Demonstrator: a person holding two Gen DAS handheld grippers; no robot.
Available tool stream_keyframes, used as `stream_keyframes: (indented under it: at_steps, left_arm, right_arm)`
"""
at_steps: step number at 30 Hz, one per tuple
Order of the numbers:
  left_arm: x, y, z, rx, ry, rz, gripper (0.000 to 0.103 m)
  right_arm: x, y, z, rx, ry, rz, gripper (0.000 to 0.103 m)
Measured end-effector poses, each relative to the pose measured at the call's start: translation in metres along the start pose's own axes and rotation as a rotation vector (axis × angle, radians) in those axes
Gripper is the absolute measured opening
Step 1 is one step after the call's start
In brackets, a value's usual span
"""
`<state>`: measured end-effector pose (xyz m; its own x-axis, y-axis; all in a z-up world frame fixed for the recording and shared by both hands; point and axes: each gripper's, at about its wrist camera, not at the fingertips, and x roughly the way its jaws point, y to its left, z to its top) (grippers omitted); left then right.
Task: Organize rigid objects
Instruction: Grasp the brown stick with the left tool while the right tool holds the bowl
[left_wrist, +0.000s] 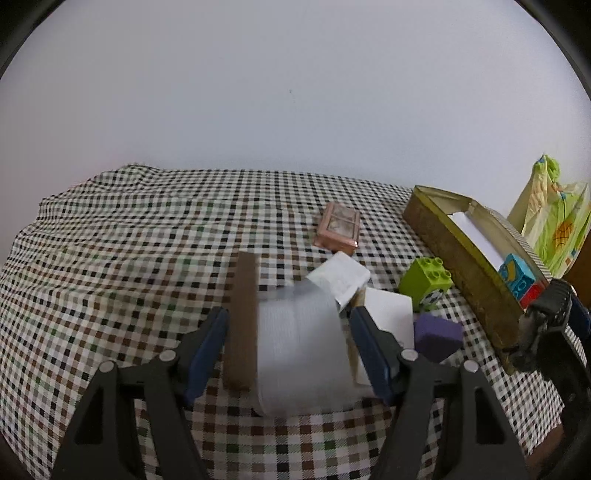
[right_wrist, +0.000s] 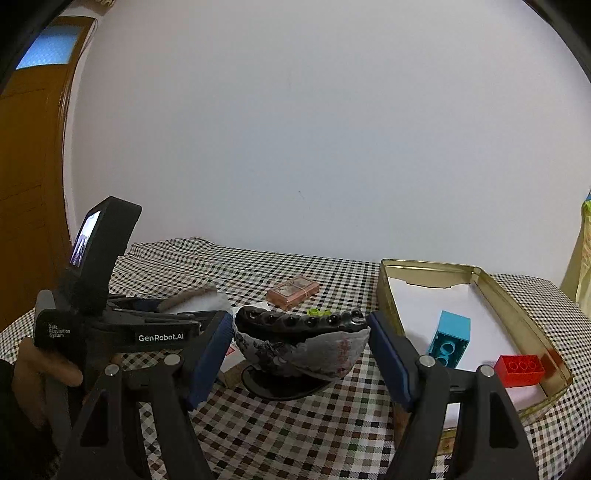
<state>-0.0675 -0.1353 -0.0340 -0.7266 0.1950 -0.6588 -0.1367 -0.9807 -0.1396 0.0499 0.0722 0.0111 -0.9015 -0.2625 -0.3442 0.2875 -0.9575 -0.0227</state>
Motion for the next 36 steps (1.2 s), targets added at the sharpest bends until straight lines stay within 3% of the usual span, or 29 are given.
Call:
stream_keyframes:
  at_steps: [5, 10, 13, 18, 20, 24, 29, 31, 32, 36]
  left_arm:
    - [0.001, 0.003, -0.001, 0.001, 0.0, 0.025, 0.073]
    - [0.001, 0.028, 0.002, -0.099, -0.014, 0.068, 0.072]
    - [0.01, 0.039, 0.003, -0.14, 0.018, 0.118, 0.064]
    - [0.02, 0.055, 0.002, -0.22, 0.068, 0.184, 0.061]
    - [0.027, 0.059, 0.001, -0.243, 0.093, 0.164, 0.064]
    - [0.033, 0.042, 0.001, -0.146, 0.114, 0.16, 0.062]
    - [0.031, 0.046, -0.002, -0.154, 0.118, 0.182, 0.045]
    - [0.029, 0.049, -0.004, -0.173, 0.113, 0.187, 0.018]
    - [0.028, 0.052, -0.005, -0.187, 0.111, 0.184, 0.013]
    - [0.017, 0.055, -0.007, -0.241, 0.081, 0.164, 0.013]
  right_arm:
    - [-0.004, 0.001, 0.0, 0.0, 0.0, 0.002, 0.076]
    - [-0.001, -0.006, 0.0, 0.005, 0.004, 0.005, 0.076]
    - [0.001, -0.008, 0.0, 0.003, 0.005, 0.006, 0.076]
    - [0.002, -0.009, 0.001, 0.009, 0.009, 0.008, 0.076]
    - [0.002, -0.01, 0.001, 0.014, 0.014, 0.009, 0.076]
    - [0.003, -0.011, 0.001, 0.016, 0.019, 0.01, 0.076]
    - [0.006, -0.013, 0.001, 0.022, 0.027, 0.013, 0.076]
    - [0.008, -0.016, 0.001, 0.031, 0.033, 0.015, 0.076]
    - [0.009, -0.017, 0.001, 0.038, 0.037, 0.015, 0.076]
    - [0.011, -0.02, 0.0, 0.058, 0.045, 0.012, 0.076]
